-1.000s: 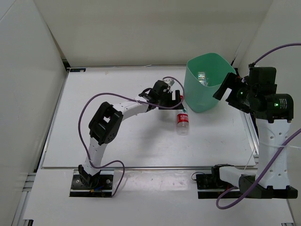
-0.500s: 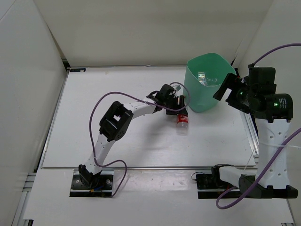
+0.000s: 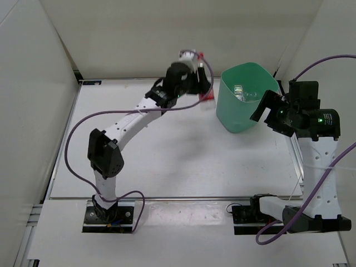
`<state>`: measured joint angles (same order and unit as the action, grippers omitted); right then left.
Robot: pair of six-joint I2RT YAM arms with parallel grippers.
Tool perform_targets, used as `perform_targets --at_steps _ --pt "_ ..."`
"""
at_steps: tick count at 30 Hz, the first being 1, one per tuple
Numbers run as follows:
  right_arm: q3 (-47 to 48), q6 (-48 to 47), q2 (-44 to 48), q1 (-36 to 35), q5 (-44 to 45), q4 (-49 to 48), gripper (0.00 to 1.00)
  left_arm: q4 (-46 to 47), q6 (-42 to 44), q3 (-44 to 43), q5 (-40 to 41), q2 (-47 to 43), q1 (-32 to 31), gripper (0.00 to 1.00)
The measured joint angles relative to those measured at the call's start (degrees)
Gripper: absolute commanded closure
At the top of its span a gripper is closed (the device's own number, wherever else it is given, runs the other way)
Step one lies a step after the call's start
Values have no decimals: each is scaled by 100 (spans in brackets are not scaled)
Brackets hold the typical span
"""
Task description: Put the plastic bottles in the bin
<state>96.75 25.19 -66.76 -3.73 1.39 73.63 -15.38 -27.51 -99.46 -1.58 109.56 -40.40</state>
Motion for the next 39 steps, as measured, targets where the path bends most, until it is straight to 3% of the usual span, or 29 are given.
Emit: perform_targets --at_steps 4,7,10,17,24,28,33,39 --pt "-17 31 22 0 39 -2 0 302 494 -2352 273 448 17 30" --pt "-17 35 52 0 90 -2 0 643 710 -4457 232 1373 -22 22" --pt "-2 44 63 0 210 0 0 1130 713 -5110 179 1965 -85 18" --pt "264 72 28 0 361 -13 0 1714 649 -4736 168 3163 -295 0" --pt "369 81 -179 0 334 -9 0 1698 745 -4256 199 3141 -369 0" --pt "483 120 -505 0 341 -26 0 1523 879 -3646 343 2341 -382 0" --pt "669 310 -1187 208 345 -48 0 1362 1241 -1486 1034 358 -533 0" --pt "776 691 -1976 960 -234 -402 21 1237 1526 793 1751 -1875 -841 0"
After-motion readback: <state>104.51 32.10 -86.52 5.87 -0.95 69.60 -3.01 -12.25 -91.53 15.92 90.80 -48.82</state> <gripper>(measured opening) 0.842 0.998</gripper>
